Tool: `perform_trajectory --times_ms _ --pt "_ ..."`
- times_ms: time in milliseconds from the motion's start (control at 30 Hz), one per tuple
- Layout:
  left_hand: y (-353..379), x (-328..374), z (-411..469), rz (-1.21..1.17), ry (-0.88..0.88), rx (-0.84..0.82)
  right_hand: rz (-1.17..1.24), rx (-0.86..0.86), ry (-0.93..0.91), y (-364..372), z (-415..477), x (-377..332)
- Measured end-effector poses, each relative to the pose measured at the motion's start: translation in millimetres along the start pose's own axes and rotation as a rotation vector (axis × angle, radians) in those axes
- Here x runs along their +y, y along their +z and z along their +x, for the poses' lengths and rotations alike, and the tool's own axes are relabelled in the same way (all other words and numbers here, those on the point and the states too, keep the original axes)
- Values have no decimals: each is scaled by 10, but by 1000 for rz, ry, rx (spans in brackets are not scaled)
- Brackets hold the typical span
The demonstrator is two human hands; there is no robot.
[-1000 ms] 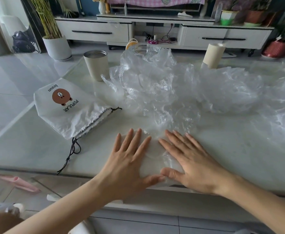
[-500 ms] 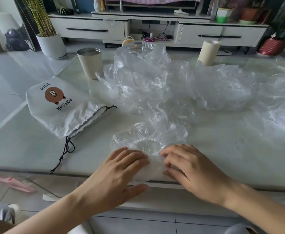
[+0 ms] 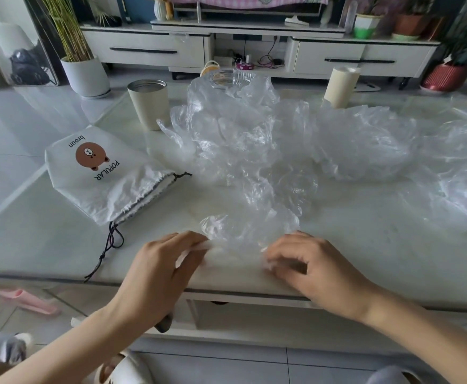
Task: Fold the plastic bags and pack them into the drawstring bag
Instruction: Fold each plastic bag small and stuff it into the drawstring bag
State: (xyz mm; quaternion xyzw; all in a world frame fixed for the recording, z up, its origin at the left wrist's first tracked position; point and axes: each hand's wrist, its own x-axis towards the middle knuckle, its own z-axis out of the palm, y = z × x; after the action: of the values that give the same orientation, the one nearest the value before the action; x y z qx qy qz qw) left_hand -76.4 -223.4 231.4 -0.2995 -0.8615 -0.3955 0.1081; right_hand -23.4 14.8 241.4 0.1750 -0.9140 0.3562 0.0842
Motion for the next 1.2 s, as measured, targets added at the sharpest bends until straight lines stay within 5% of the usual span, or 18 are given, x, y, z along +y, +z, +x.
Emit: perform_trajectory --times_ms 234,334,534,667,801,868,968,1068,1201 --pt "119 12 179 293 -200 70 188 53 310 -1 329 -20" --pt "154 81 252 477 -292 44 -35 122 361 101 430 28" --pt "235 -34 255 743 -137 54 -544 236 342 168 417 14" --pt "228 -13 240 682 -222 67 -721 379 279 123 288 205" --pt "148 43 269 301 -284 70 -753 427 243 37 191 302" --pt "60 85 348 47 -392 115 -638 409 185 -31 199 277" --pt "-116 235 486 -437 -574 119 -42 360 255 -233 276 81" --pt "-293 422 526 -577 -534 -31 639 66 381 -378 321 -227" --pt "-298 631 572 -560 -415 -330 806 -421 444 -250 333 -383"
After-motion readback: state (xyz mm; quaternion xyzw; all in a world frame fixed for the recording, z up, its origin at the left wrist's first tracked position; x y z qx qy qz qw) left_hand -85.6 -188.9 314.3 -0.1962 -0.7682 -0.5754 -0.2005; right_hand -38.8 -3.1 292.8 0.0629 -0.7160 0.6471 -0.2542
